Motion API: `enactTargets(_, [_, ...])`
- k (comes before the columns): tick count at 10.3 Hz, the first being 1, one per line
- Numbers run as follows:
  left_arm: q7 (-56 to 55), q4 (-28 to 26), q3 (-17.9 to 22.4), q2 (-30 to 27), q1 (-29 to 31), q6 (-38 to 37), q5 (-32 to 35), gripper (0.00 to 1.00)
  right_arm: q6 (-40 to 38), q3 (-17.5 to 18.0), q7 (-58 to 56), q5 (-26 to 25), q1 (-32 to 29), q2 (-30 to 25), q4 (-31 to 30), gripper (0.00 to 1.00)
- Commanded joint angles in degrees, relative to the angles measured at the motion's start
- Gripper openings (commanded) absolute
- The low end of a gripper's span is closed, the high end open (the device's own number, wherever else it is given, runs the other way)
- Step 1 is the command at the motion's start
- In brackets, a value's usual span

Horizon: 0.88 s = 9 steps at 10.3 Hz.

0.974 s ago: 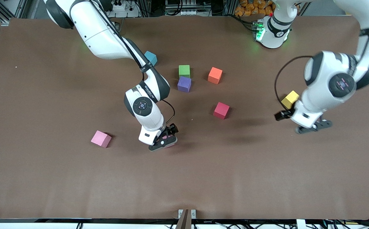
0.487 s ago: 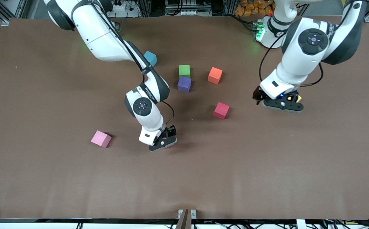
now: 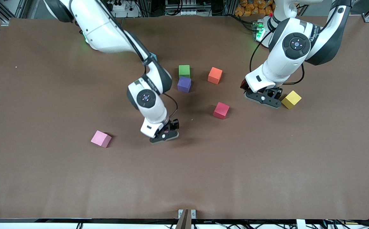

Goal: Arrange blocks into number 1
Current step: 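Carry the pink block to purple with the right gripper while the left gripper reaches red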

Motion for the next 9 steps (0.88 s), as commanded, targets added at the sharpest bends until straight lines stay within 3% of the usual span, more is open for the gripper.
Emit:
enactTargets(1, [2.3,0.1,0.6,-2.0,-0.4,-1.1,-1.7,1.00,-2.5,1.0,7.1,0.6,0.8,-6.7,-7.9,0.00])
enactTargets(4, [5.8,-6.7,0.4,-9.9,0.2,-1.1,-1.8,1.00,-2.1,4.9,14.6,0.6,0.5,-7.0,-10.2,0.00])
enactTargets(6, [2.4,-2.9,0.2,-7.6,-0.4,-4.5,-1.9,1.00,3.2,7.8,17.2,0.6,0.4,-6.8,-13.5,0.00])
enactTargets(9, [0.9,0.9,0.0,-5.8,0.1,-6.9,-1.7,1.00,7.0,8.4,18.8,0.4,1.0,-7.4,-17.5,0.00])
